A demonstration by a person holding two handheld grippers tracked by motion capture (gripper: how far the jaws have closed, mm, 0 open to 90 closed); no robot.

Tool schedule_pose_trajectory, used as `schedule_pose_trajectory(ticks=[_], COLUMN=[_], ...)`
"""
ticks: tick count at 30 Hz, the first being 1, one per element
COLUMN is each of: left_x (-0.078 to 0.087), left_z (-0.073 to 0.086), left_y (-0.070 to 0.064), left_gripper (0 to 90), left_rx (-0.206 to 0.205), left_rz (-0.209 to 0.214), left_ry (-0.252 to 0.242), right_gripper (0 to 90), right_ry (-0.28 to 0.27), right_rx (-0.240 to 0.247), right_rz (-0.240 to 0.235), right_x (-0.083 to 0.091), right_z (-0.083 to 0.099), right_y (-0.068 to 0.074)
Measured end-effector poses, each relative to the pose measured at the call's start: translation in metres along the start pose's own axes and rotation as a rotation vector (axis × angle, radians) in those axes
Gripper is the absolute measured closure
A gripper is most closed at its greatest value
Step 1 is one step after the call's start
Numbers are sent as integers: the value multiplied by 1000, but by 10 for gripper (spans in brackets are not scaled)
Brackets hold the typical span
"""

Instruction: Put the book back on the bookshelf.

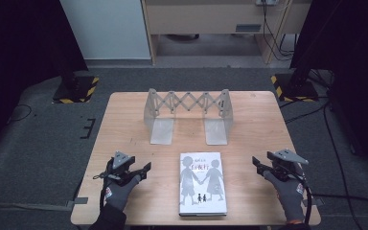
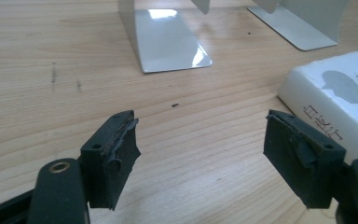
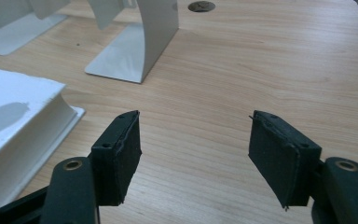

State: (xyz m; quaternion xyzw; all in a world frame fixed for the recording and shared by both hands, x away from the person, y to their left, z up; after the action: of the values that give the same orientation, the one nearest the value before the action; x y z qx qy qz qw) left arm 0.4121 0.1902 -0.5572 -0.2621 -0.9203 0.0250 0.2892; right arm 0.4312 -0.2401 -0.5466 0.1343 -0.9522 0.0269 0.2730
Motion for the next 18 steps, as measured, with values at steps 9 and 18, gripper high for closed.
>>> schedule_pose_trajectory(ticks=[9, 18], left_x=[-2, -5], left_z=[-2, -2], left_y=[-17, -35], left_gripper=[251, 253], left_rx=[-27, -52], left_rz=[28, 71], left_ry=[-8, -9], right_gripper=[345, 353], right_ry=[-18, -17], right_rx=[5, 15], right_rz=[-27, -71], right_x=[4, 4], right_z=[-7, -10], right_y=[14, 32])
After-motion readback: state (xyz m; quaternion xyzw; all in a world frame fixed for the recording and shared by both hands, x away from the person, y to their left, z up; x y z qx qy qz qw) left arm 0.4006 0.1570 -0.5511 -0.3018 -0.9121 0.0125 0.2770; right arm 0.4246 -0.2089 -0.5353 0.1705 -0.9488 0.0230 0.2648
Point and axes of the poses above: each handheld gripper's, and its own axes: x roughly backward along the jaws, z roughly out of its underside, y roughly to its left, the point moved 10 cm from there along -x, roughly forward along the jaws, and after that the axes turned 5 degrees about z, right-handed, at the moved point
